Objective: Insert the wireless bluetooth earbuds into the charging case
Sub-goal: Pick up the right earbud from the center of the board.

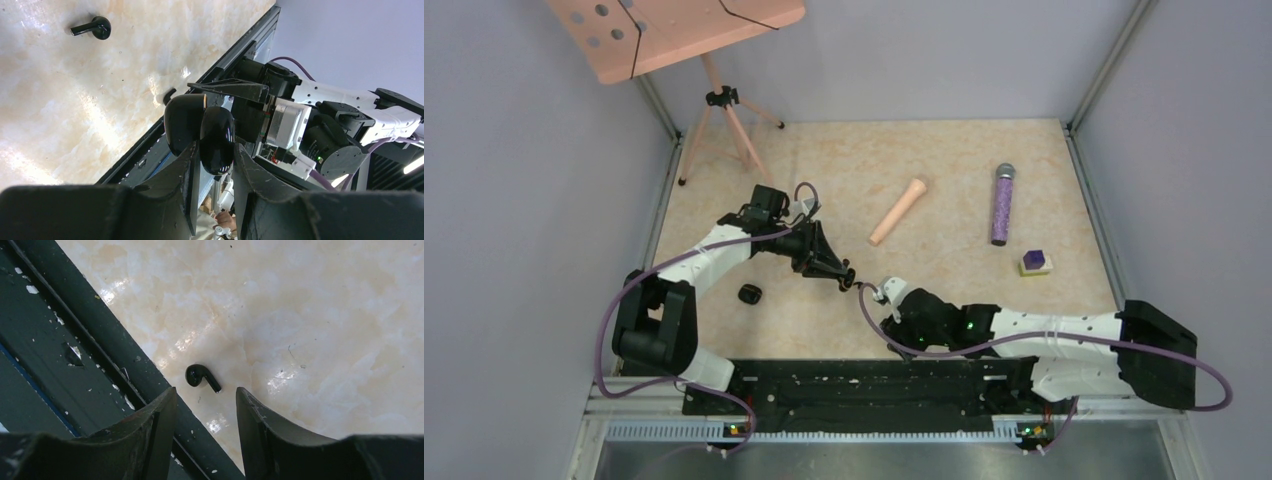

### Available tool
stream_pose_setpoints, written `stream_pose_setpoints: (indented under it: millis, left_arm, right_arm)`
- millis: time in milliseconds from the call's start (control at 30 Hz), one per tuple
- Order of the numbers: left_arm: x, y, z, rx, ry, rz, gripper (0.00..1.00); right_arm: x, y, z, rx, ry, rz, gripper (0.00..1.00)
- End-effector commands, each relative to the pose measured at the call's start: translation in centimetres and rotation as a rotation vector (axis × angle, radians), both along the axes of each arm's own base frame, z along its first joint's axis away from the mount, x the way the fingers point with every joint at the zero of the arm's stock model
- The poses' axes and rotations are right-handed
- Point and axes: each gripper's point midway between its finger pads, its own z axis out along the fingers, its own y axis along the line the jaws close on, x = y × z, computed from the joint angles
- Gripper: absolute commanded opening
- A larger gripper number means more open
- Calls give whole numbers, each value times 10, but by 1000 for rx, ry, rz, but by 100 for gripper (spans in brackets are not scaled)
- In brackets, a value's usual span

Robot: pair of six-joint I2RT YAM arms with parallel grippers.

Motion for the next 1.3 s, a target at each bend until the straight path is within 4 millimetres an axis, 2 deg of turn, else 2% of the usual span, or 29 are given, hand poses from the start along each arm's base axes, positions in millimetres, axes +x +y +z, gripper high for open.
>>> stream_pose_setpoints:
  millis: [0, 200, 667, 1267]
  left_arm:
    - [-1, -1, 10, -31, -37, -14, 0]
    - [-1, -1, 13, -36, -42, -14, 0]
    - [-1, -3, 19, -55, -55, -25, 0]
    - [-3, -3, 21, -62, -58, -28, 0]
  right_arm:
    - [5, 20, 16, 30, -55, 44, 47]
    - [5, 25, 9, -28, -73, 56, 47]
    - [16, 16, -2, -170, -104, -6, 41]
    - [26, 1, -8, -201, -83, -135, 34]
